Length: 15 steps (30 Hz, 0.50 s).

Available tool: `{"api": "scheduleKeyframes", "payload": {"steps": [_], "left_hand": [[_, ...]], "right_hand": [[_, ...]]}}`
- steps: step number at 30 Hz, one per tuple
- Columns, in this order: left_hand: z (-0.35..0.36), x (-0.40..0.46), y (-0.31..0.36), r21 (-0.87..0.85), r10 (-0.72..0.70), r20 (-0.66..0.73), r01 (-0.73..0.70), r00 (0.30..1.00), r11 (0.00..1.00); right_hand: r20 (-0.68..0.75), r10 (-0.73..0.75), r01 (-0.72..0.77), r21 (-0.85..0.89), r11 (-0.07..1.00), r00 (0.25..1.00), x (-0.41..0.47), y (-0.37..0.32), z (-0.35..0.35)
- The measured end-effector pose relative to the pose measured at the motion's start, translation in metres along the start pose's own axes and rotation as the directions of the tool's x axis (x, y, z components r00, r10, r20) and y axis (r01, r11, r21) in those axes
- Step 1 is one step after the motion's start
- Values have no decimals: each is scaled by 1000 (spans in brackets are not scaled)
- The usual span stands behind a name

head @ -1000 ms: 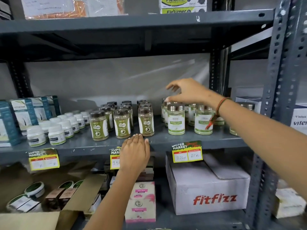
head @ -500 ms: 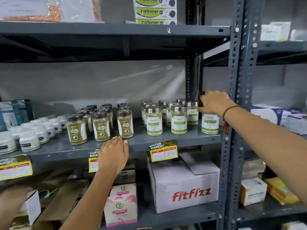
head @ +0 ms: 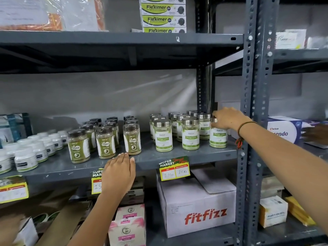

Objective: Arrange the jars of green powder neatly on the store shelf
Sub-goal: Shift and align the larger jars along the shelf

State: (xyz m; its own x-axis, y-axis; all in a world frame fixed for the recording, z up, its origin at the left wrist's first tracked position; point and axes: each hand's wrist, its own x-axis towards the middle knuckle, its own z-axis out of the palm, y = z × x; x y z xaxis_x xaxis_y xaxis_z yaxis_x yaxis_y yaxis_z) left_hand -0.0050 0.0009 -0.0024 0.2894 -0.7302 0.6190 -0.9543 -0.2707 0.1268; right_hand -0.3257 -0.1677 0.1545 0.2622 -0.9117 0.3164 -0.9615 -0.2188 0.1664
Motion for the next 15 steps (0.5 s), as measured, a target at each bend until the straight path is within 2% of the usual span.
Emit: {"api": "scheduleKeyframes", "payload": {"steps": [6,15], "left_hand": [[-1,0,1,8,-1,2,1,1000,1000],[-1,-1,1,10,7,-7,-7,1000,1000]], "right_hand": [[29,-68,61,200,978,997,11,7,4],[64,-128,106,272,956,990,17,13,1]]}}
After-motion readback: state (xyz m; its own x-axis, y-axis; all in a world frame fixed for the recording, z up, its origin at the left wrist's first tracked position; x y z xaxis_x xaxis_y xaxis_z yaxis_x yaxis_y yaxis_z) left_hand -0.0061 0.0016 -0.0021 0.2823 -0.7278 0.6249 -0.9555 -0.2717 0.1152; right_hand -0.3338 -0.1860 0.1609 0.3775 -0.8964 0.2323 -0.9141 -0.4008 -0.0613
